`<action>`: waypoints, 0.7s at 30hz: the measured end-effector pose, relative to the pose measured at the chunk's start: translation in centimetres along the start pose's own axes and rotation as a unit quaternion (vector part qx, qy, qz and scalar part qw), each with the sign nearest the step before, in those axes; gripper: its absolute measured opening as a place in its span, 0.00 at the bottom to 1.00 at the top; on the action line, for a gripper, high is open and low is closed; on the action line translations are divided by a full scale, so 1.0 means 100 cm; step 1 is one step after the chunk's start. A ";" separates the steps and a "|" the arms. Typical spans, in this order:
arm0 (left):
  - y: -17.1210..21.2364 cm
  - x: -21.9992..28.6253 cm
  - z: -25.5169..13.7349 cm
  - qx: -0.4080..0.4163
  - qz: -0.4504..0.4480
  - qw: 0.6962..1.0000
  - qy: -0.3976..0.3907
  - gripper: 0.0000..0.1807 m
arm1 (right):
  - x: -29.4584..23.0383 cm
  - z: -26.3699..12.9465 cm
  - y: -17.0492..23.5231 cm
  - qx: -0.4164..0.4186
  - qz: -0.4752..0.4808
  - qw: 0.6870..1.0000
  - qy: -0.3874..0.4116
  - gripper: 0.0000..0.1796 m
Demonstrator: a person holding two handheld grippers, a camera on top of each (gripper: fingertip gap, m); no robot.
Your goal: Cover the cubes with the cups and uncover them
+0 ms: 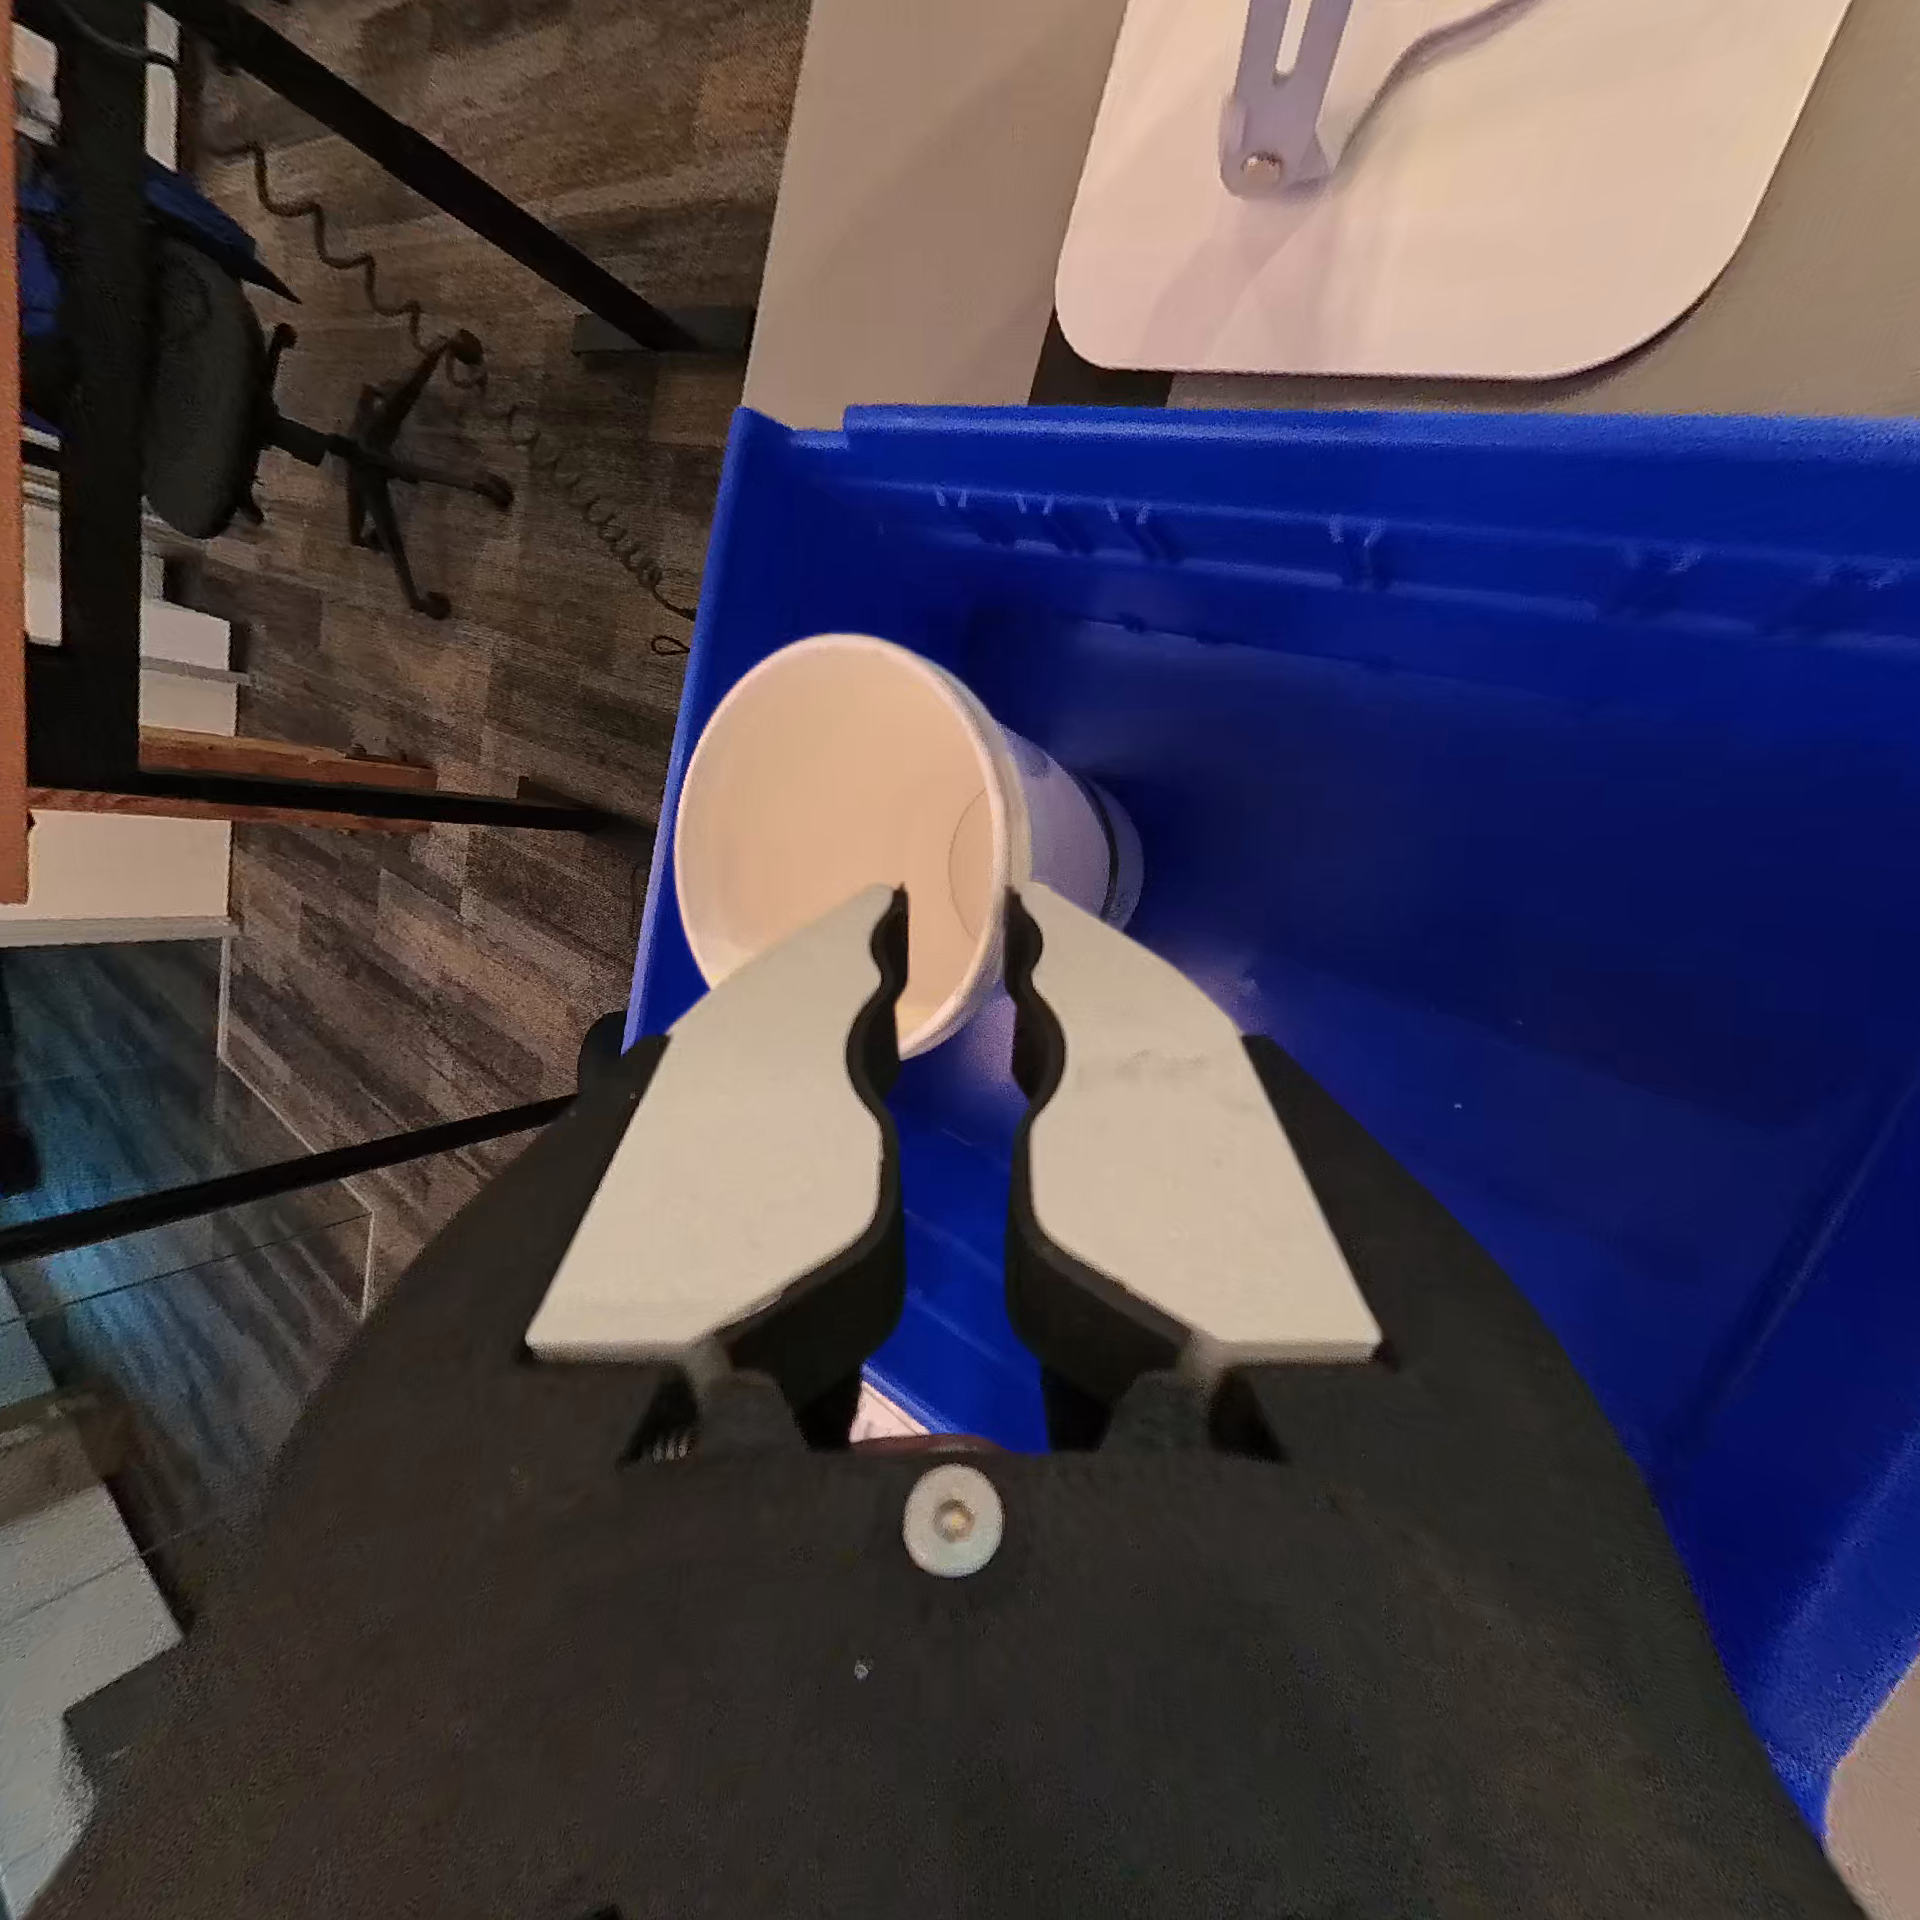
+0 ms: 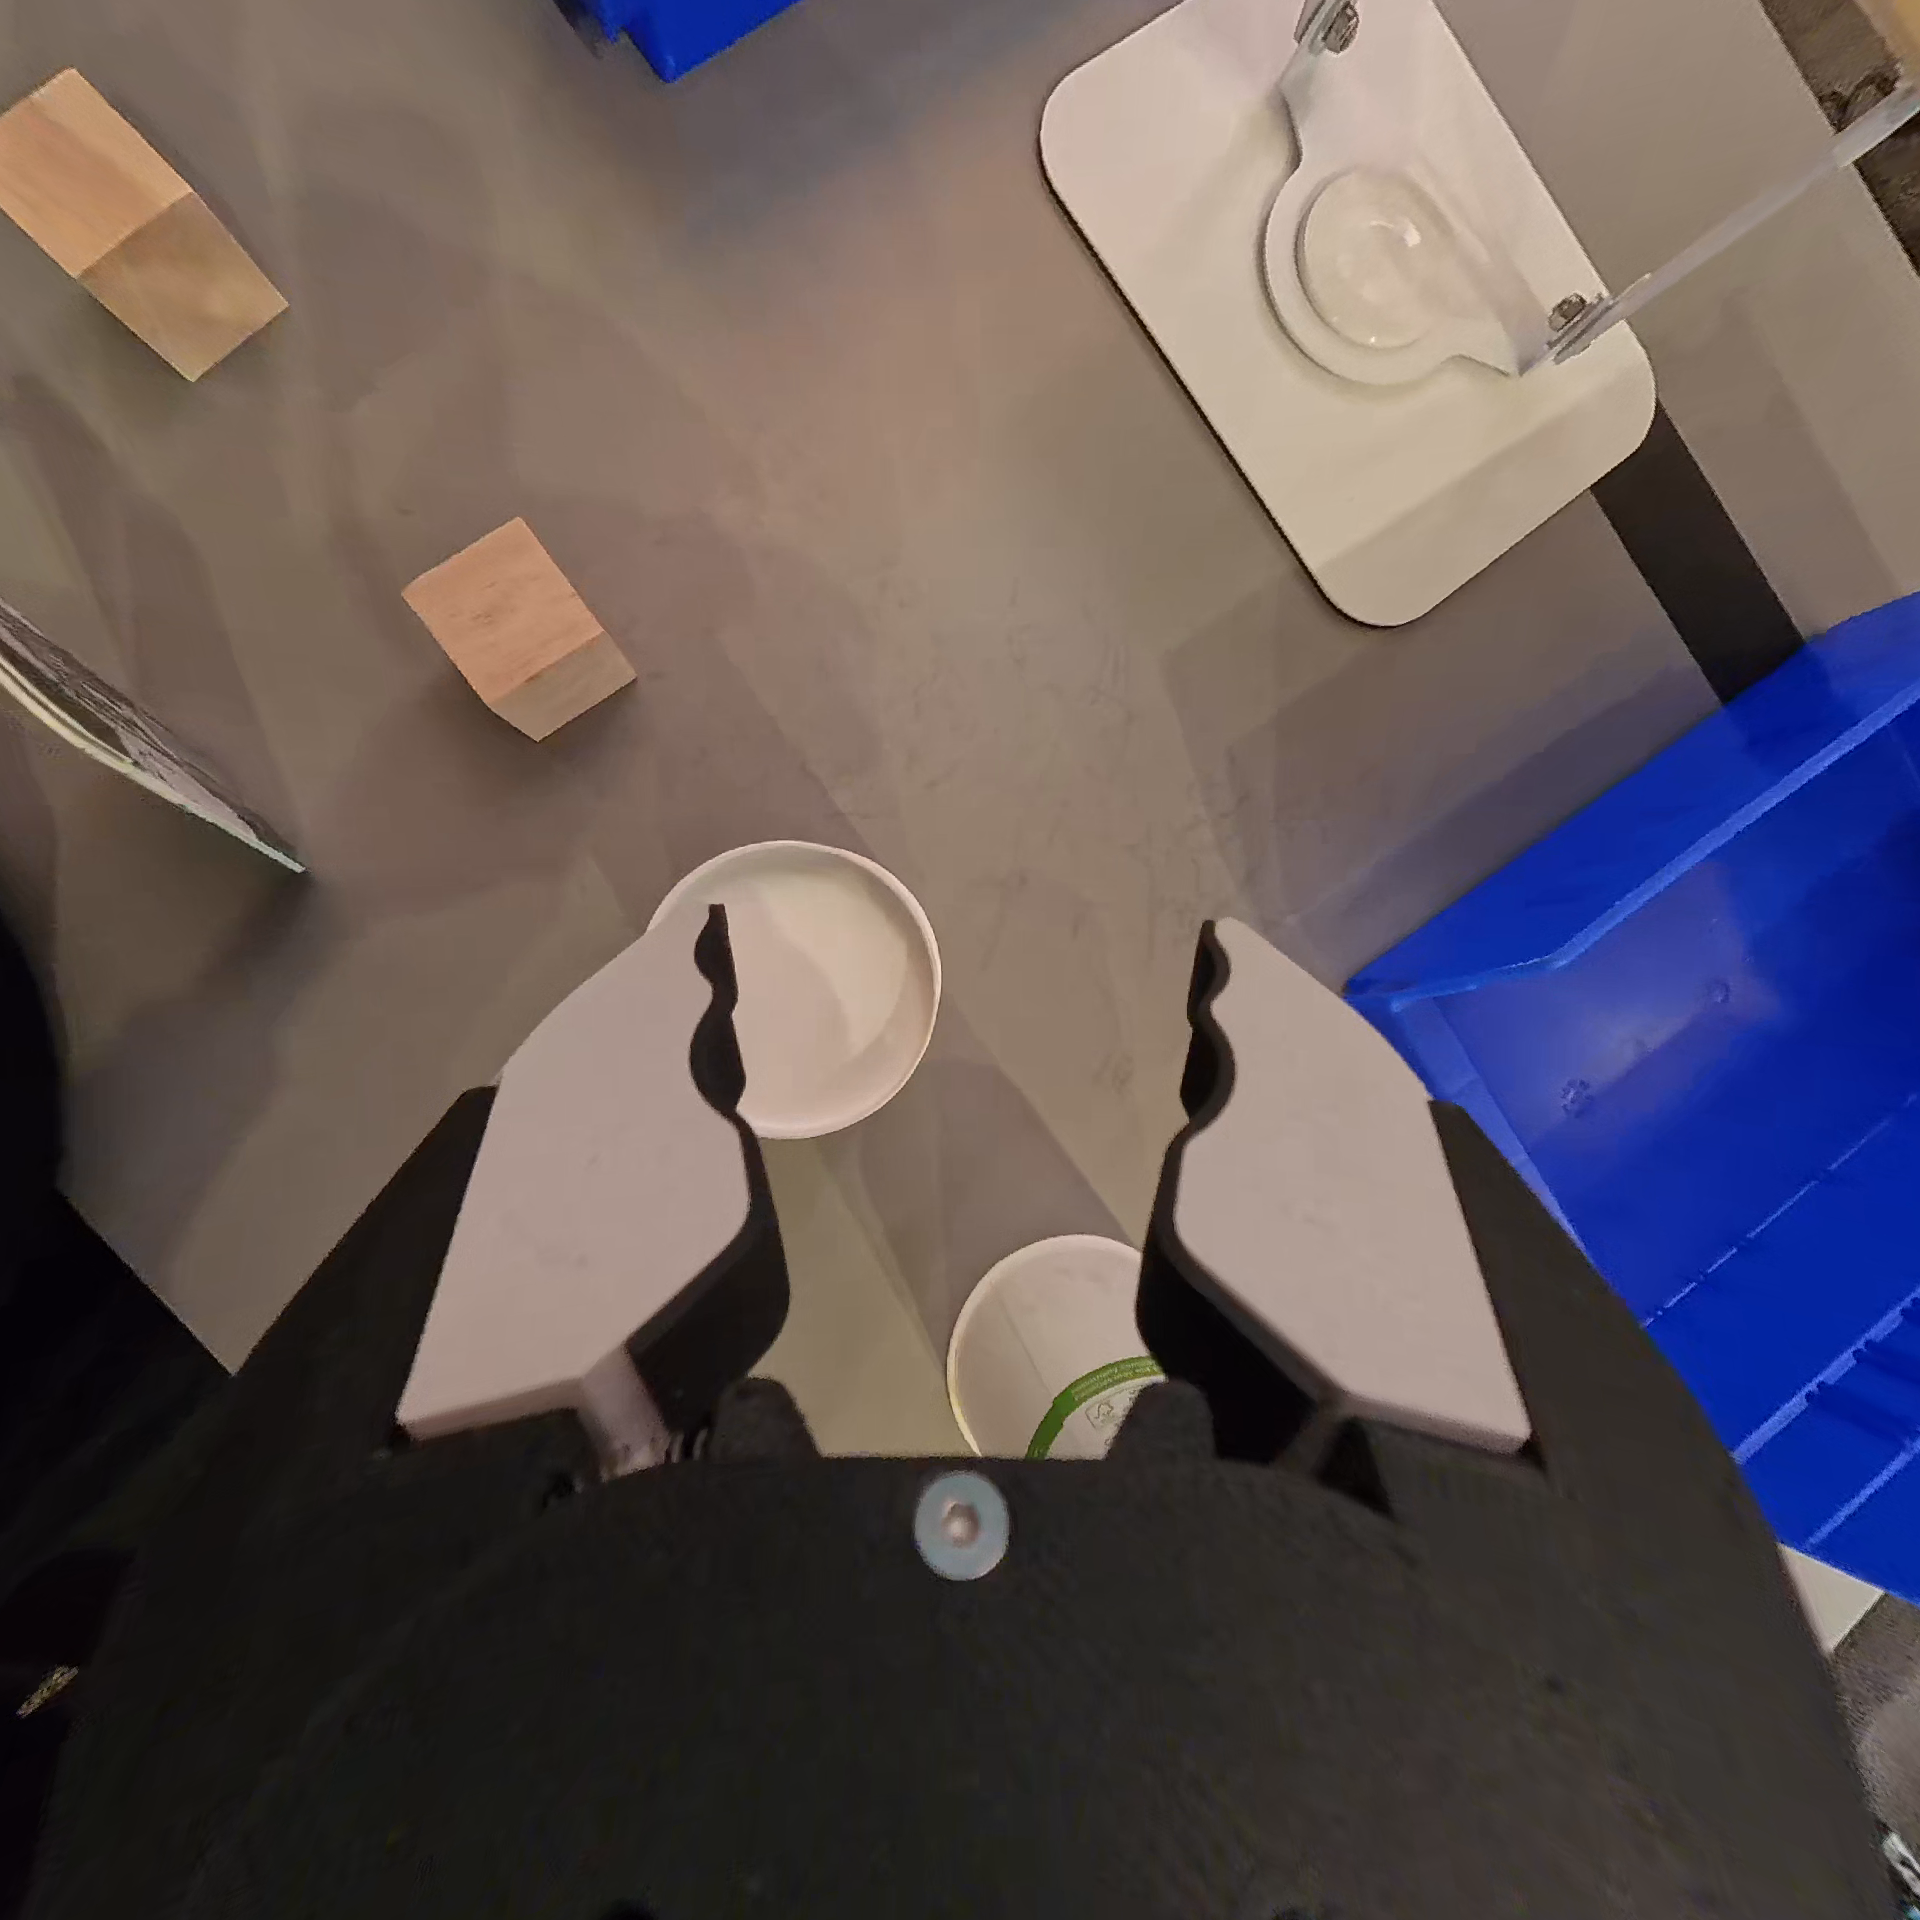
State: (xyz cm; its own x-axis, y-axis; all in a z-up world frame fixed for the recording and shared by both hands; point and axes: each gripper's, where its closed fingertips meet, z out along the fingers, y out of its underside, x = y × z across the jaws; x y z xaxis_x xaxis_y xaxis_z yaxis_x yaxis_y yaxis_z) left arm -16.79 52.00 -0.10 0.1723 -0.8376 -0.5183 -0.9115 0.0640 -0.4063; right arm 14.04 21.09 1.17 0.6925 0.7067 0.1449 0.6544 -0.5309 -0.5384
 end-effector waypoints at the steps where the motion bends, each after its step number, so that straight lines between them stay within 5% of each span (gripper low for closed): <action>1: 0.000 0.000 0.002 -0.004 0.006 1.000 0.006 0.09 | 0.001 0.000 -0.001 0.002 0.000 1.000 0.000 0.47; 21: 0.000 0.001 -0.003 -0.022 0.032 0.999 0.028 0.02 | 0.002 -0.002 -0.007 0.017 -0.002 1.000 -0.001 0.45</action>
State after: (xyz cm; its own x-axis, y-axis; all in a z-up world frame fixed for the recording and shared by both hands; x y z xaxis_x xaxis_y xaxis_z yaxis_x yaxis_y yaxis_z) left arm -16.90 51.74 0.03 0.0934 -0.8620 -0.4982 -0.9356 0.0952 -0.3400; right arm 13.81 21.51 1.75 0.6891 0.7101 0.1447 0.6466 -0.5124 -0.5651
